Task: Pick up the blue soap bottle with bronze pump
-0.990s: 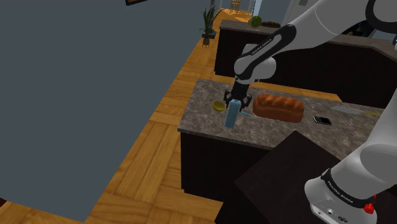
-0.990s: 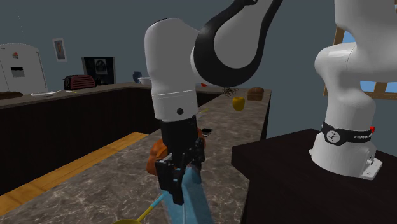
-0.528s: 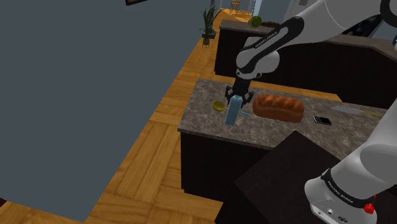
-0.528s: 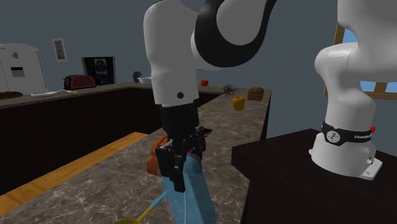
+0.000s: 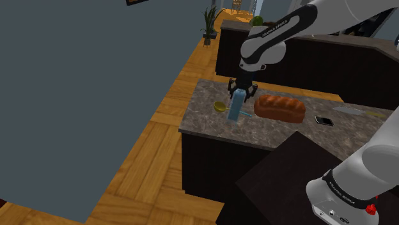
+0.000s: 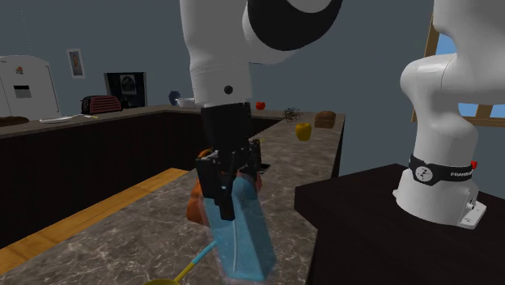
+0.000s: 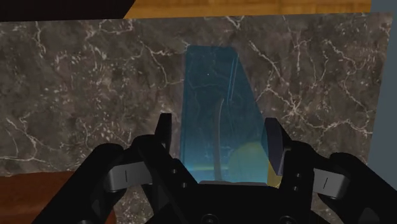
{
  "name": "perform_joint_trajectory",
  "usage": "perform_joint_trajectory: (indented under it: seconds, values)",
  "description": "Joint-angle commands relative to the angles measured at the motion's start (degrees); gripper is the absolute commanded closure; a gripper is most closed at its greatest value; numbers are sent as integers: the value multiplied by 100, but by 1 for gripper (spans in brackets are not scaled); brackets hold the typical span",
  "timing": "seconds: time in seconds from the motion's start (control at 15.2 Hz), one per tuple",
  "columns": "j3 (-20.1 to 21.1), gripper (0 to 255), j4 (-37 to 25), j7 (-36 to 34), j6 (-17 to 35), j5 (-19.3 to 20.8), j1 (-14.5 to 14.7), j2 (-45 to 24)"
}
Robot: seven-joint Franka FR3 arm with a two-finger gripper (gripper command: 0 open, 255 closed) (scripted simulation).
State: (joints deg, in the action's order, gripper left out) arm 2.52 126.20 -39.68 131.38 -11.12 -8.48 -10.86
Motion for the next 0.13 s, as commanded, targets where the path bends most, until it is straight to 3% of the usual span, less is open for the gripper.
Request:
perform_joint_trajectory:
  seconds: [0.0,0.07]
  values:
    - [-2,255,-38,-21,-90,13,2,53]
    - [-2,255,-39,-21,-90,12,2,52]
